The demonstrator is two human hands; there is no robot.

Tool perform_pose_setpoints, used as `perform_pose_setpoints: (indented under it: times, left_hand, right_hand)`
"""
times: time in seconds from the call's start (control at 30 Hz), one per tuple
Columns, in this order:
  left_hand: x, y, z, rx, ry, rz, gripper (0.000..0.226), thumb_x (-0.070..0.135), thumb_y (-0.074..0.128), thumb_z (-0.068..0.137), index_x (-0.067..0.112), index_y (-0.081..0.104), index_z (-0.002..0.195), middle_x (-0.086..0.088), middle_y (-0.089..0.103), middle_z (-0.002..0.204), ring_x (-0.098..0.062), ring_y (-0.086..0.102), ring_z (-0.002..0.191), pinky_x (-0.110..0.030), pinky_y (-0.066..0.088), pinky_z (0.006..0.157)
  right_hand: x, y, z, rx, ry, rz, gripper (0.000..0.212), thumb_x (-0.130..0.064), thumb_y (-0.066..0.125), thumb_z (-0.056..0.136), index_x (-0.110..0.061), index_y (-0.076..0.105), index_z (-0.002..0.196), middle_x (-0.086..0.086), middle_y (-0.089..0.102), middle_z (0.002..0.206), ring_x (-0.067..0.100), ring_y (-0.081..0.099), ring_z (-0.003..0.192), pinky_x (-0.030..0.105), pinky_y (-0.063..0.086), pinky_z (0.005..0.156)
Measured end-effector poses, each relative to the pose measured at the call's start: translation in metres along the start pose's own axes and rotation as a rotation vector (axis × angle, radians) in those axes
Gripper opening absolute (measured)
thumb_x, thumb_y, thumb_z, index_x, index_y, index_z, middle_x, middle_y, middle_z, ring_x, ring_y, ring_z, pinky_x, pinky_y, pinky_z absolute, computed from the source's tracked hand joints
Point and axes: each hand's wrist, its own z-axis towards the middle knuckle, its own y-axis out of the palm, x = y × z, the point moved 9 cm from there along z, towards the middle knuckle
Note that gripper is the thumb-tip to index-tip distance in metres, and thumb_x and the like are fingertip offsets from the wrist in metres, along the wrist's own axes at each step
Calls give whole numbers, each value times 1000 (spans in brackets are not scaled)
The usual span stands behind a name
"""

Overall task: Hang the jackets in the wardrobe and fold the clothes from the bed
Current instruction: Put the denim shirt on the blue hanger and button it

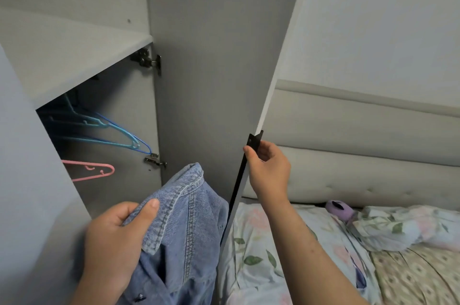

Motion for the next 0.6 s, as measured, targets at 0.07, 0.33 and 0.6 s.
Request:
perform_pose_setpoints:
  times: [0.07, 0.33, 0.6]
  left_hand:
    - [-1, 3, 1, -4, -10, -20, 33, 20, 76, 82, 4, 62, 56, -18, 54, 52, -6, 40, 41, -16, 34, 39]
    - [-12, 11, 13, 8, 12, -18, 24, 28, 76, 81, 14, 67, 63, -18, 59, 56, -9, 43, 41, -22, 36, 38]
    - [-38, 13, 24, 71, 14, -64, 28, 27, 78, 79, 12, 63, 60, 2, 46, 43, -5, 38, 41, -16, 30, 37]
  right_hand:
    - [6, -3, 11, 22, 1, 27, 17, -20, 73, 85, -19, 72, 102, -21, 70, 84, -13, 65, 78, 0, 44, 66]
    - [14, -11, 51, 30, 5, 7, 19, -18, 67, 89, -14, 72, 107, -21, 69, 88, -16, 63, 81, -1, 43, 68]
    - [20, -10, 57, 3, -42, -18, 20, -18, 66, 90, -19, 71, 109, -28, 67, 88, -17, 63, 83, -1, 43, 69]
